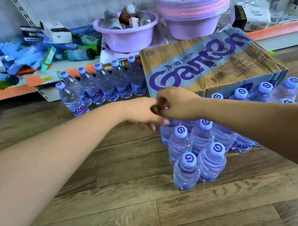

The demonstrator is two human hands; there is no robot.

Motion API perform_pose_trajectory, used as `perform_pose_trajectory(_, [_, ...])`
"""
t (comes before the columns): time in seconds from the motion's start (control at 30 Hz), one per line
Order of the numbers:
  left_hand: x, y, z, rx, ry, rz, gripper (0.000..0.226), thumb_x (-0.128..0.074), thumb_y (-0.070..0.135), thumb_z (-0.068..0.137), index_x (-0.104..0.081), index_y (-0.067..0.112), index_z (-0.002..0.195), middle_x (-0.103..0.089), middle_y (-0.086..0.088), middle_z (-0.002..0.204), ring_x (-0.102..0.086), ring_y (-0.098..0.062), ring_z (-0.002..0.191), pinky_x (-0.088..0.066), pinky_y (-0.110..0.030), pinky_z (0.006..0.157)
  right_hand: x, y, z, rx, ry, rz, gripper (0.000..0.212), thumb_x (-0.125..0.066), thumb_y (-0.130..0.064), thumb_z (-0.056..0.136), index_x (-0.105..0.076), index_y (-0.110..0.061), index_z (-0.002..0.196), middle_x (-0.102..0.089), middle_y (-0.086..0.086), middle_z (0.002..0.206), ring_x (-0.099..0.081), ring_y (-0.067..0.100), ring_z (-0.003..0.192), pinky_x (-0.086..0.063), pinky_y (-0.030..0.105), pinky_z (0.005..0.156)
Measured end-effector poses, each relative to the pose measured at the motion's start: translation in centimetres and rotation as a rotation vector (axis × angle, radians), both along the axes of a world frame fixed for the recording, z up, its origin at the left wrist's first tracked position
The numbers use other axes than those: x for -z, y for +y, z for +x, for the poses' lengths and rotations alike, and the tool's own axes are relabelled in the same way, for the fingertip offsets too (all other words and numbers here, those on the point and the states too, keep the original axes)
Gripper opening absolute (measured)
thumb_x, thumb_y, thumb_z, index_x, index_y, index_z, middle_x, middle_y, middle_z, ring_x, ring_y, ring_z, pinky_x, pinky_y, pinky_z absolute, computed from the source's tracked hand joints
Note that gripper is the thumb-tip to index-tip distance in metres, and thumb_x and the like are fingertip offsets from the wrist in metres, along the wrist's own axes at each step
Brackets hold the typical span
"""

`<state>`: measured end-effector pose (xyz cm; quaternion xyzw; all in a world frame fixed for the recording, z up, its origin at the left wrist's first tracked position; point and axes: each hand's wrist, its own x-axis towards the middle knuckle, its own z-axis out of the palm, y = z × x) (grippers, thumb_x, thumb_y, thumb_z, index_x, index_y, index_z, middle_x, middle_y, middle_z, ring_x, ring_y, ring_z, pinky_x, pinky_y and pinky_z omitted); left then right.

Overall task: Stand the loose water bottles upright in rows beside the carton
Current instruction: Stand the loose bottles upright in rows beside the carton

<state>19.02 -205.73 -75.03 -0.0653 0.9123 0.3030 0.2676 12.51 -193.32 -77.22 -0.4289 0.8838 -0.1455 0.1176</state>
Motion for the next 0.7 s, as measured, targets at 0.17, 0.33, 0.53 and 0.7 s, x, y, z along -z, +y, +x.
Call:
perform_pose_trajectory(0.17, [1.8,-10.7,0.0,-0.133,0.142,-0.366,0.064,-0.06,0.041,0.088,-0.037,0.012,0.141,-0.048,-0.007,0.141,-0.049,-0.025,0.125,-0.041,-0.032,0.1,1.9,-8.0,-2.9,-0.111,0.054,0.105,0.048,-0.06,-0.035,0.087,-0.047,-0.012,0.127,-0.047,0.012,0.125,-0.048,0.029,0.117,-0.046,0.038,0.094])
perform_pose_trajectory(0.33, [4.6,-17.5,-3.3,-0.194,0.209,-0.441,0.067,-0.062,0.035,0.087,-0.033,0.008,0.141,-0.044,-0.014,0.143,-0.044,-0.031,0.129,-0.039,-0.036,0.103,3.4,-13.9,-8.4,0.009,0.133,0.149,0.049,-0.055,-0.026,0.089,-0.042,-0.009,0.132,-0.042,0.016,0.131,-0.043,0.037,0.124,-0.044,0.044,0.099])
perform_pose_trajectory(0.53, [7.1,-23.3,-6.8,-0.317,0.357,-0.495,0.06,-0.058,0.029,0.088,-0.036,0.01,0.14,-0.038,-0.012,0.145,-0.038,-0.034,0.135,-0.038,-0.042,0.106,6.4,-18.0,-11.4,0.12,0.179,0.144,0.046,-0.053,-0.017,0.089,-0.041,-0.006,0.132,-0.042,0.017,0.132,-0.039,0.036,0.126,-0.045,0.043,0.095])
perform_pose_trajectory(0.7, [8.4,-30.7,-4.2,-0.435,0.375,-0.647,0.072,-0.063,0.022,0.087,-0.025,0.007,0.146,-0.02,-0.014,0.156,-0.022,-0.032,0.144,-0.024,-0.042,0.118,8.4,-24.2,-9.7,-0.008,0.177,0.157,0.044,-0.052,-0.016,0.09,-0.041,-0.009,0.133,-0.041,0.012,0.134,-0.039,0.033,0.127,-0.046,0.044,0.088])
